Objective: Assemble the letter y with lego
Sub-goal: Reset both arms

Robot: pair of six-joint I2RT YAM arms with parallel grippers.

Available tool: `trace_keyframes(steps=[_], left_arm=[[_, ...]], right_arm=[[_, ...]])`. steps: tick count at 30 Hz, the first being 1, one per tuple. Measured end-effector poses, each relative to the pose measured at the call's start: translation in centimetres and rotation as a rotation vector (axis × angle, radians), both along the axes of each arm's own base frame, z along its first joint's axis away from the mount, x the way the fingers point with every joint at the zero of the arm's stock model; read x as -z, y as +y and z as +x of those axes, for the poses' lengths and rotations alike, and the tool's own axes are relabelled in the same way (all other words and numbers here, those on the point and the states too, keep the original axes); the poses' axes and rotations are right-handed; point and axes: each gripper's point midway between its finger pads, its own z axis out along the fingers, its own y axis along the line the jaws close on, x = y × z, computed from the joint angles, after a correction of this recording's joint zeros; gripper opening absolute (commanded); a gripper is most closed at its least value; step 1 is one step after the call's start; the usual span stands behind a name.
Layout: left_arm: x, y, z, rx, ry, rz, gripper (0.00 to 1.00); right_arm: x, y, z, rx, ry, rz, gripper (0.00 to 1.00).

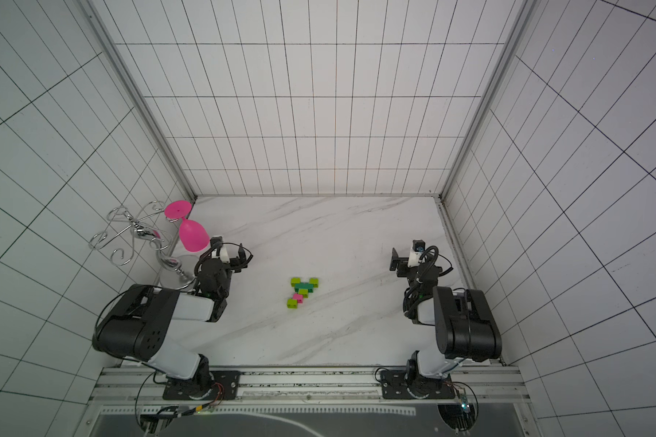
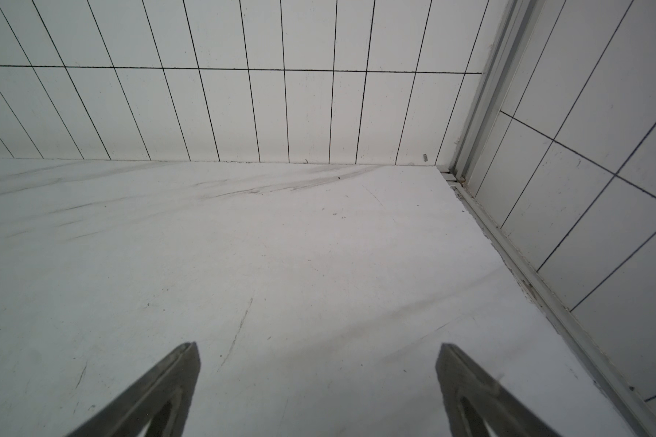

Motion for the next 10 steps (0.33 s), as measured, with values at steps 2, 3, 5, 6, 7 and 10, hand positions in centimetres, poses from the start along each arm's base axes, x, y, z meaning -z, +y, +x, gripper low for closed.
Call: trace_keyframes(steps=[2, 3, 5, 6, 7, 10], left_arm=[[0.08, -0.02, 0.0, 0.0, 0.004, 0.001, 0.98], [0.18, -0.01, 0.02, 0.0, 0.009, 0.001, 0.98], [0.42, 0.01, 0.07, -0.002, 0.023, 0.004, 0.98], [0.46, 0.01, 0.14, -0.003, 0.028, 0.004, 0.98], [0.5, 0.0, 0.17, -0.003, 0.031, 0.005, 0.98], [0.65, 0.0, 0.18, -0.003, 0.038, 0.006, 0.98]], right_arm=[[-0.11, 0.0, 0.02, 0.0, -0.005, 0.0, 1.0], [-0.13, -0.01, 0.02, 0.0, -0.005, -0.001, 1.0], [-0.11, 0.0, 0.02, 0.0, -0.005, 0.0, 0.99], [-0.13, -0.01, 0.02, 0.0, -0.005, -0.001, 0.99], [-0.13, 0.0, 0.02, 0.0, -0.005, 0.0, 0.99], [-0.13, 0.0, 0.02, 0.0, -0.005, 0.0, 0.99]])
